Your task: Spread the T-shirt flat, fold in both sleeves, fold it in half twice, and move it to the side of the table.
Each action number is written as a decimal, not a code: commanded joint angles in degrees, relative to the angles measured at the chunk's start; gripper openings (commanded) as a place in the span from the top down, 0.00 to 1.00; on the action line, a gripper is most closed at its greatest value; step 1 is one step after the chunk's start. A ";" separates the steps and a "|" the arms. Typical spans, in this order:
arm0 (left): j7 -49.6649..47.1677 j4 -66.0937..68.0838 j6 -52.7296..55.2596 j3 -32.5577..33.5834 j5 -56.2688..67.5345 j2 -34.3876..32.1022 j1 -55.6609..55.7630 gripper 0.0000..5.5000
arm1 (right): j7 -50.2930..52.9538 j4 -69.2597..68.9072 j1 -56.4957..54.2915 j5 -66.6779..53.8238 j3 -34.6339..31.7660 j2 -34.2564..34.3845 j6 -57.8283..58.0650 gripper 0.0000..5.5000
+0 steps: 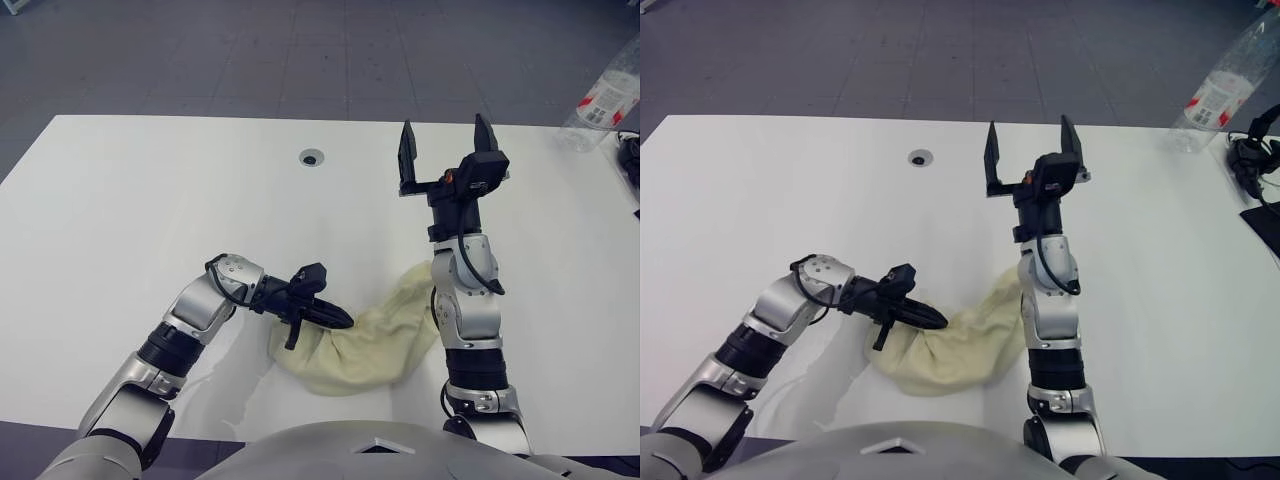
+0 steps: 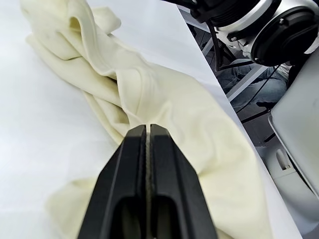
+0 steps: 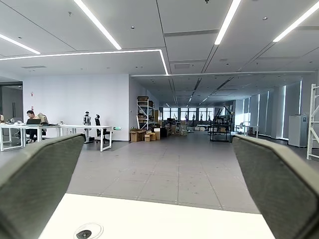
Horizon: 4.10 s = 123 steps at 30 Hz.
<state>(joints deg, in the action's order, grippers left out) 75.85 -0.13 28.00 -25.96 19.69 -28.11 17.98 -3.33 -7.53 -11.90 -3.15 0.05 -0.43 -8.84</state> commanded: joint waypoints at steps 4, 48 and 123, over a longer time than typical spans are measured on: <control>-2.10 0.76 -2.07 2.11 -0.45 1.04 1.47 0.99 | -0.07 -0.66 0.41 0.01 -0.10 -0.21 -0.04 0.02; -12.34 -29.04 -4.48 -7.08 -0.59 -5.58 -17.90 0.99 | -77.27 2.33 -20.68 -9.03 17.23 -45.89 21.85 0.02; -10.09 -32.17 -5.64 20.91 15.39 -15.57 -24.67 1.00 | -88.91 -12.59 4.25 -22.33 -0.83 -66.98 14.96 1.00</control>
<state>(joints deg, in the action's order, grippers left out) 65.07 -29.86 21.88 -8.59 32.01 -42.01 -3.67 -91.96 -16.29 -13.50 -23.42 2.49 -64.99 5.76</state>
